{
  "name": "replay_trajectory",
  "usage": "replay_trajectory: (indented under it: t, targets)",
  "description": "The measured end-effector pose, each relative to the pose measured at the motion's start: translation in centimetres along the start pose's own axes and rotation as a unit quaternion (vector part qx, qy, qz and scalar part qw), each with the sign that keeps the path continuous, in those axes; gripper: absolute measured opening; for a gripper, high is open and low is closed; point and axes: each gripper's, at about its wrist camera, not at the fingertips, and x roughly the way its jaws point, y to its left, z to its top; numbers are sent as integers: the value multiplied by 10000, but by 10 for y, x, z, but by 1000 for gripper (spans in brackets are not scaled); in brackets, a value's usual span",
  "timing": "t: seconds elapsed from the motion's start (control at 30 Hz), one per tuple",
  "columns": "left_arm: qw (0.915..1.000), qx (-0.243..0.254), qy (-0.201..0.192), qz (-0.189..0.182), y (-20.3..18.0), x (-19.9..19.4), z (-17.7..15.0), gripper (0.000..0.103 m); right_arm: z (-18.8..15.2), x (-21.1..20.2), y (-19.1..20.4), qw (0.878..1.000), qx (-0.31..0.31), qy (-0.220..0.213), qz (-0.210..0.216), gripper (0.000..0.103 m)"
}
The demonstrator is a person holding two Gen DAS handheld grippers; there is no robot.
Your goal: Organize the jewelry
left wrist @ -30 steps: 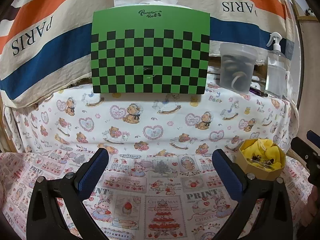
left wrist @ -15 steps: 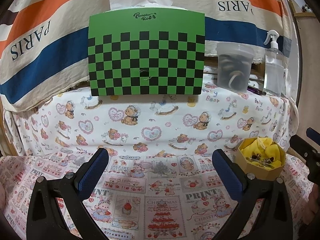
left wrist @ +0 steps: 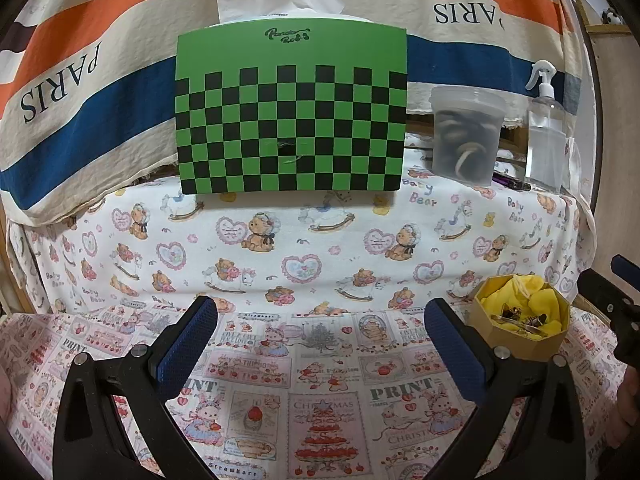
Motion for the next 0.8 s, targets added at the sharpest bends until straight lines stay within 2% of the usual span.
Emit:
replay_trajectory:
  t: [0.8]
  targets:
    - [10000,65,-29,-30,-3,-2,0,103,0,0,0,10000,15,5,-17,103]
